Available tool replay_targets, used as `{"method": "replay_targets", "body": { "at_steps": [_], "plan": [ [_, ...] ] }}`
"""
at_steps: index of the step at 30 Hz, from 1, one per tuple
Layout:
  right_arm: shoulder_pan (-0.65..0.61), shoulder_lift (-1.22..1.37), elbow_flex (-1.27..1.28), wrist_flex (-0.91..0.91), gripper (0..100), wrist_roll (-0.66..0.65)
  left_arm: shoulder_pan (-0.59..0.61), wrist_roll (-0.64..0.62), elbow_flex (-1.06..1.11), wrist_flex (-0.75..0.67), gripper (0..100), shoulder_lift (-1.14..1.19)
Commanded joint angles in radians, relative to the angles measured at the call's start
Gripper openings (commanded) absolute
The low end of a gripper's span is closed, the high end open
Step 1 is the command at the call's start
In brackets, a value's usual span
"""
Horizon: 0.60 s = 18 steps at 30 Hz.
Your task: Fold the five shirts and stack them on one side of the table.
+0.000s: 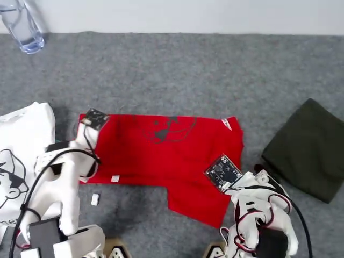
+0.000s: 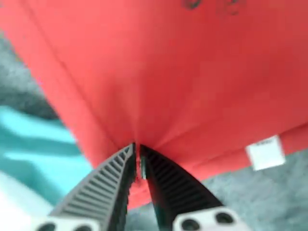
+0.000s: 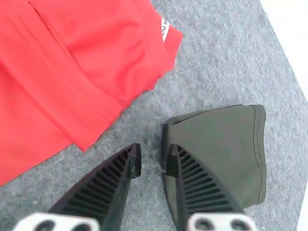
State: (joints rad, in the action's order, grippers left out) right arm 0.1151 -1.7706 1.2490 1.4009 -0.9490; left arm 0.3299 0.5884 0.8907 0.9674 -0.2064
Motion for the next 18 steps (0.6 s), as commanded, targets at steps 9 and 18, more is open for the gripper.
{"method": "replay_targets", "body": {
  "at_steps": [9, 18],
  "plan": [
    [0.007, -0.038, -0.229, 0.096, 10.0, 0.012, -0.049, -0.035, -0.193, 0.249, 1, -0.118],
    [0.001, -0.036, -0.370, 0.193, 10.0, 0.094, -0.226, -0.129, -0.200, 0.394, 5, -0.563]
  ]
}}
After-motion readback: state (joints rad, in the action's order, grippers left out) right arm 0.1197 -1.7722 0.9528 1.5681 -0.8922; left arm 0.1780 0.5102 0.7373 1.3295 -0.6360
